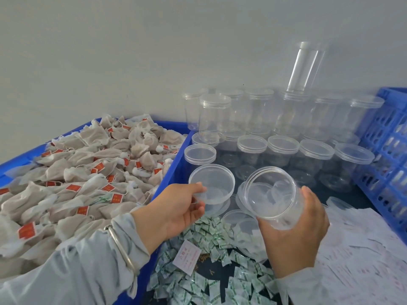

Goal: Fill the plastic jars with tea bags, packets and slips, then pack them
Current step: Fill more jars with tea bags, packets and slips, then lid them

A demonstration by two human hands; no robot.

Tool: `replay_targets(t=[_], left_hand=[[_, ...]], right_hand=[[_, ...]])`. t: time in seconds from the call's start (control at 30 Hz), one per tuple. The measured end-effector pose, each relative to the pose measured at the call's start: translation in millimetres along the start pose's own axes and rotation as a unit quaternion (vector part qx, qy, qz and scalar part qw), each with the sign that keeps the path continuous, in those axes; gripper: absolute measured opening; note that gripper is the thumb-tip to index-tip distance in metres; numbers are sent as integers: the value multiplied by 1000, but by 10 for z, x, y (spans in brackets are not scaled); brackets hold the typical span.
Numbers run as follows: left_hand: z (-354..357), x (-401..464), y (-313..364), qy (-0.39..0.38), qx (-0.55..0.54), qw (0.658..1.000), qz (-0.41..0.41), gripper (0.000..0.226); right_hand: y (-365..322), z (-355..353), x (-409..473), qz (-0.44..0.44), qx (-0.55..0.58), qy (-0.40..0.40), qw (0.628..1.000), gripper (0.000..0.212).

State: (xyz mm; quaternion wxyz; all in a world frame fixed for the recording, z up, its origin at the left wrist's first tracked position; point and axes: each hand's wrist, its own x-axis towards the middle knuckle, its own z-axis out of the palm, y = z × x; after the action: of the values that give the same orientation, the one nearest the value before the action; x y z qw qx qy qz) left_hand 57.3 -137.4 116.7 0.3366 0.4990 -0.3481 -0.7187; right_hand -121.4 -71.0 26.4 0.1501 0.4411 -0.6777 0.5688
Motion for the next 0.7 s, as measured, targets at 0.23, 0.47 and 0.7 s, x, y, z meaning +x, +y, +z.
replay_targets(t=[0.23, 0.47, 0.7], left_hand=[[1, 16, -48, -45, 63, 997, 24, 46], [-82, 2, 172, 33, 94, 979, 178, 16], [-711, 152, 640, 286, 223, 857, 367, 35]], right_hand=[[-16, 1, -73, 14, 20, -38, 999, 109], [-124, -19, -120, 29, 59, -81, 995, 108], [-398, -34, -447, 138, 294, -284, 902, 110]])
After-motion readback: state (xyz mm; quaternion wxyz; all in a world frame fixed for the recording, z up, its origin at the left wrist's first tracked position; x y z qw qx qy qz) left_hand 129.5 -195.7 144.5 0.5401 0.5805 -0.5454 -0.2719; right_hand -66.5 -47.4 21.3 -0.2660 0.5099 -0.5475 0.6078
